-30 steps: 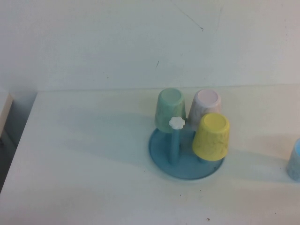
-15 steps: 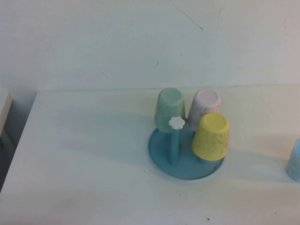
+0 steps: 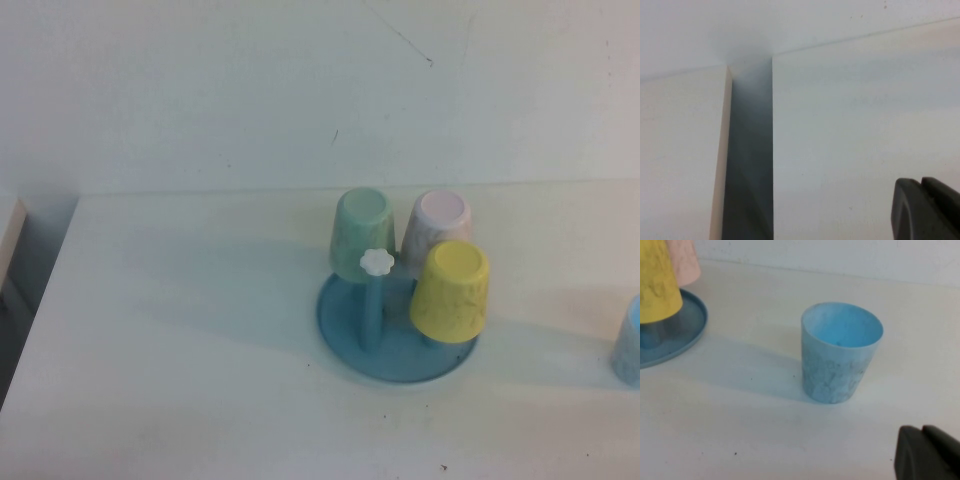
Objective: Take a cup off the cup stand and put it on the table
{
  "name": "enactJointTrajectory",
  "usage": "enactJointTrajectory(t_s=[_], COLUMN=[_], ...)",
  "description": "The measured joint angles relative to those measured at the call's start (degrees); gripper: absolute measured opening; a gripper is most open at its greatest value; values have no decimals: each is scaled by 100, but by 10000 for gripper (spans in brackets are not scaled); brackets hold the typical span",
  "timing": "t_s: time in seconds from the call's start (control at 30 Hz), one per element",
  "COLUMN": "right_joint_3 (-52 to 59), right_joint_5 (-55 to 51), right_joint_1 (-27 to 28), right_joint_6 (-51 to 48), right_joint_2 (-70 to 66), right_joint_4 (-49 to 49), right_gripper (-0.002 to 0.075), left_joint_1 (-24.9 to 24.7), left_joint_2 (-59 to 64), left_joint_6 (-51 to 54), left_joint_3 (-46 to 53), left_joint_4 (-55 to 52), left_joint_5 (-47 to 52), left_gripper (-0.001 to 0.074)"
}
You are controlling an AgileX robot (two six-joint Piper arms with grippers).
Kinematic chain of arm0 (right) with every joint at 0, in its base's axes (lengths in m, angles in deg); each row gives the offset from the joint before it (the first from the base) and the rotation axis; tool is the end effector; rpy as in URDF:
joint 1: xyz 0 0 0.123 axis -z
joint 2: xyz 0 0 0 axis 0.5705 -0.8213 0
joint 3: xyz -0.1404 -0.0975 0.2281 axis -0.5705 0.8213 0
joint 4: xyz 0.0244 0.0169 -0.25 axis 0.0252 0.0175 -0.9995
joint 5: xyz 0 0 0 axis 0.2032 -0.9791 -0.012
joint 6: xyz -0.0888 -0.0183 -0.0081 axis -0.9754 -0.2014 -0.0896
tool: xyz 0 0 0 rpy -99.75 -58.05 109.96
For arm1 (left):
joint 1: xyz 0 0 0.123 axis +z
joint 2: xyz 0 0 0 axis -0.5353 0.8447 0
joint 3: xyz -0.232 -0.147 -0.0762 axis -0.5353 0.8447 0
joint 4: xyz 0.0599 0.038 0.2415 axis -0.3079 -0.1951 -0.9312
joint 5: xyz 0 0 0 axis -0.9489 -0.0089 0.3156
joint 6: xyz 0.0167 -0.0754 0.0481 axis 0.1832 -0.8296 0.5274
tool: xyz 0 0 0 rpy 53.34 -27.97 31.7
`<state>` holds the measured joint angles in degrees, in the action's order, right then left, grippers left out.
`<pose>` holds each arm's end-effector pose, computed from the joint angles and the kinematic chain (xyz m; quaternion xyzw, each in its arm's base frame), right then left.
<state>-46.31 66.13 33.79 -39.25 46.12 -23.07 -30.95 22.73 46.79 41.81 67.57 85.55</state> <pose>0.0530 0.0009 0.1728 -0.0556 0.7975 -0.0314 0.5999 0.0540 -0.0024 0.1765 0.0366 0.7871 0.0175 0.6155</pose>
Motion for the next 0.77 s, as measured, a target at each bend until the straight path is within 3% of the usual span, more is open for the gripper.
enactJointTrajectory(t_s=[0.77], right_joint_3=[0], right_joint_5=[0], right_joint_1=[0], right_joint_6=[0], right_joint_2=[0], right_joint_4=[0], right_gripper=[-1], left_joint_1=[0], left_joint_2=[0], left_joint_6=[0], left_joint_3=[0], left_joint_4=[-164], left_joint_5=[0], left_gripper=[-2])
